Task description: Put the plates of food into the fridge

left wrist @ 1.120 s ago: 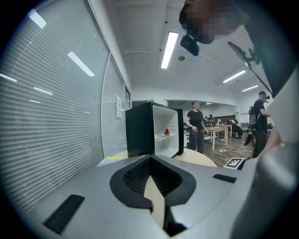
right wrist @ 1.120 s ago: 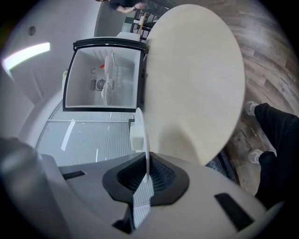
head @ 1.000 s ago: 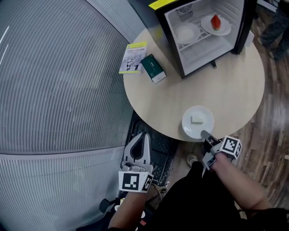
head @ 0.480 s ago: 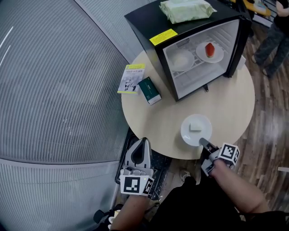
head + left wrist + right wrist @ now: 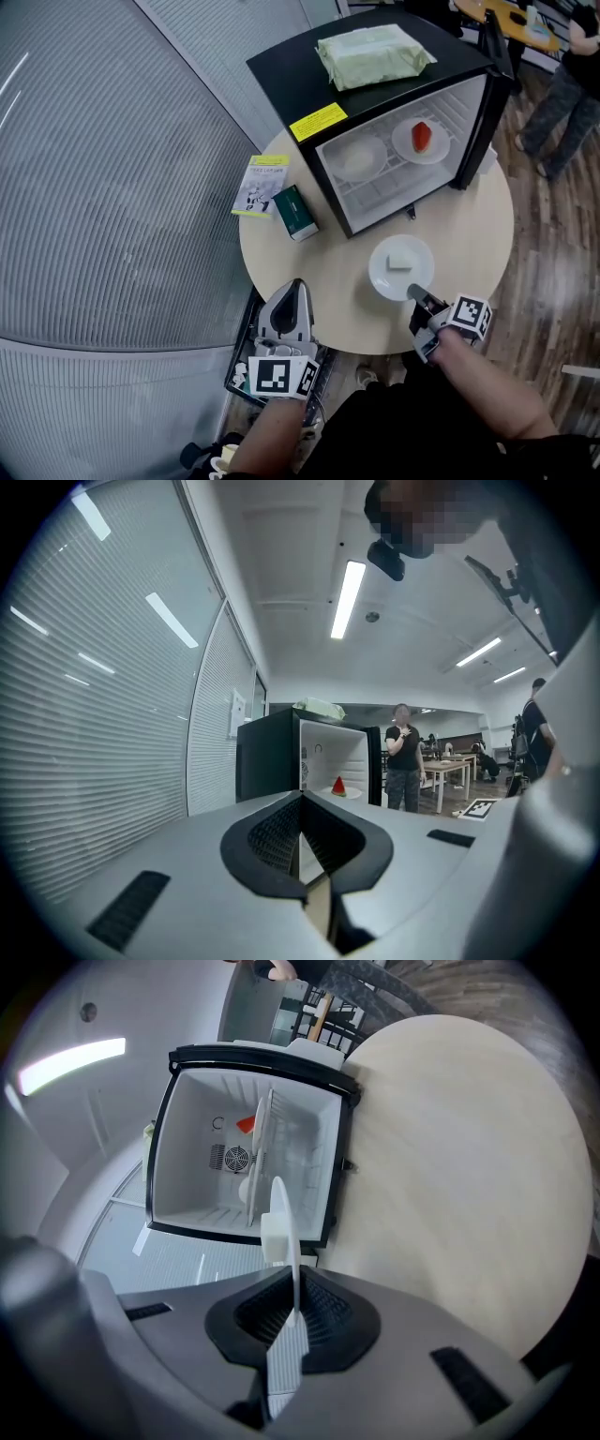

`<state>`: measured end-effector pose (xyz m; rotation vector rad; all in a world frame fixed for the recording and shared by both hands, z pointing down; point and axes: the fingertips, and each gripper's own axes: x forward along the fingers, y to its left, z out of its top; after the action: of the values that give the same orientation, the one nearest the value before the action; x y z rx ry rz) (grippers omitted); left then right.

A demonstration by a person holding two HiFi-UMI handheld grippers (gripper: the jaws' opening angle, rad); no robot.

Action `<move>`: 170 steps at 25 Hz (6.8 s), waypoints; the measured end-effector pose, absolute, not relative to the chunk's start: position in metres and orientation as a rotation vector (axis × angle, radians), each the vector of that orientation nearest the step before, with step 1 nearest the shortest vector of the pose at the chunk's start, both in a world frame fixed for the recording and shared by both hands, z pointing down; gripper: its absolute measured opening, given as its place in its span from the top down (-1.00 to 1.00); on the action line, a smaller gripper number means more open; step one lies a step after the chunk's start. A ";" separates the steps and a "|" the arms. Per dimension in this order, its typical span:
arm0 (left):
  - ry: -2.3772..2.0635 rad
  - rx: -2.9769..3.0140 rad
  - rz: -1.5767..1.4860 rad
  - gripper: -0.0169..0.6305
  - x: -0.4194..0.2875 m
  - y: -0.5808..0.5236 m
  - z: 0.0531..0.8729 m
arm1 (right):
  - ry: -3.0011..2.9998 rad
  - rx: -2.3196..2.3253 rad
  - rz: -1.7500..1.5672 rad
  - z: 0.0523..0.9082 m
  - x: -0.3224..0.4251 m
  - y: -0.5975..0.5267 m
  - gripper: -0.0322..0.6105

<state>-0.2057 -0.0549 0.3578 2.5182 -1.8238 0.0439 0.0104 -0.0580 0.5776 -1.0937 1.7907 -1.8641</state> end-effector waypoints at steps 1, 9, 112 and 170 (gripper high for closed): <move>-1.831 2.513 0.034 0.94 -0.202 -0.061 0.356 | 1.799 -1.104 -1.865 0.578 0.014 -0.066 0.85; -1.882 2.478 0.017 0.94 -0.183 -0.100 0.351 | 1.834 -1.068 -1.896 0.577 0.025 -0.121 0.85; -1.971 2.386 0.045 0.94 -0.160 -0.144 0.355 | 2.829 -1.325 -0.968 0.503 0.054 -0.256 0.10; -2.098 2.353 -0.025 0.94 -0.151 -0.120 0.320 | 2.885 -1.462 -0.287 0.386 0.159 -0.213 0.88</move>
<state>-0.1515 -0.1195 0.3202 2.3532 -2.0980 -0.0252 0.1589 -0.2135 0.3857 -1.4624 2.8851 -0.2869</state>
